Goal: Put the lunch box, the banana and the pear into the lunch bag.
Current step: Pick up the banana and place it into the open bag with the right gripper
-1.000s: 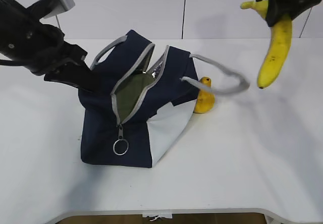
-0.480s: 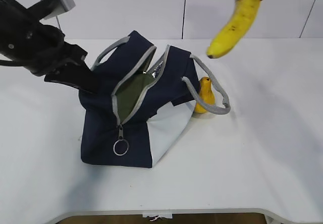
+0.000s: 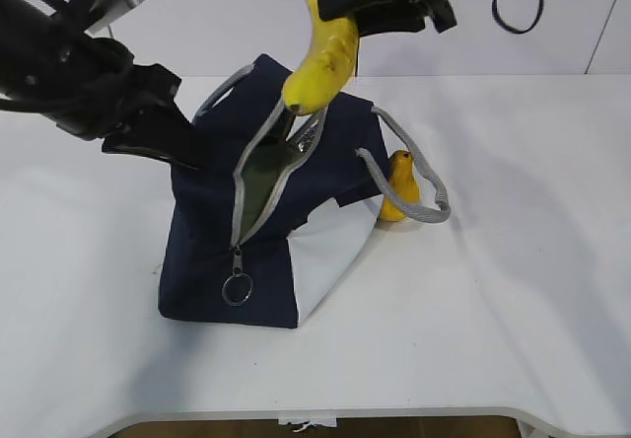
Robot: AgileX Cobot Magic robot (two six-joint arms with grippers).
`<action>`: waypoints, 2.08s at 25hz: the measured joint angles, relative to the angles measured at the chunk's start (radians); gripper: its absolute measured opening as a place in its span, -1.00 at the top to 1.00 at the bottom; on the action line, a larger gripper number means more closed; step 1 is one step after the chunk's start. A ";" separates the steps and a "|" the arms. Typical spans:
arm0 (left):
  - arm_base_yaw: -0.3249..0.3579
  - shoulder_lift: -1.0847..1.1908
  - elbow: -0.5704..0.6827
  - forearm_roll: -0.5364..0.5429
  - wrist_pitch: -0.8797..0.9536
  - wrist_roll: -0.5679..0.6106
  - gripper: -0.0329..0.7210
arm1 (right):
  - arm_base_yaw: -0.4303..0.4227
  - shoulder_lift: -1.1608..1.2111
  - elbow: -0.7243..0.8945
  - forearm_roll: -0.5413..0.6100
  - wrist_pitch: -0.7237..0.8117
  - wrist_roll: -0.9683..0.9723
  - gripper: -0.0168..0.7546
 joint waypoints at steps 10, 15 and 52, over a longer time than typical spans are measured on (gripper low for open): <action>0.000 0.000 0.000 -0.080 -0.033 0.000 0.92 | 0.014 0.141 0.000 0.080 -0.024 -0.130 0.23; 0.000 0.000 0.000 -0.121 -0.041 0.000 0.92 | 0.032 0.168 0.000 0.088 -0.026 -0.154 0.23; 0.000 -0.050 0.000 -0.025 -0.111 0.000 0.92 | 0.059 -0.003 -0.105 -0.468 -0.016 0.156 -0.58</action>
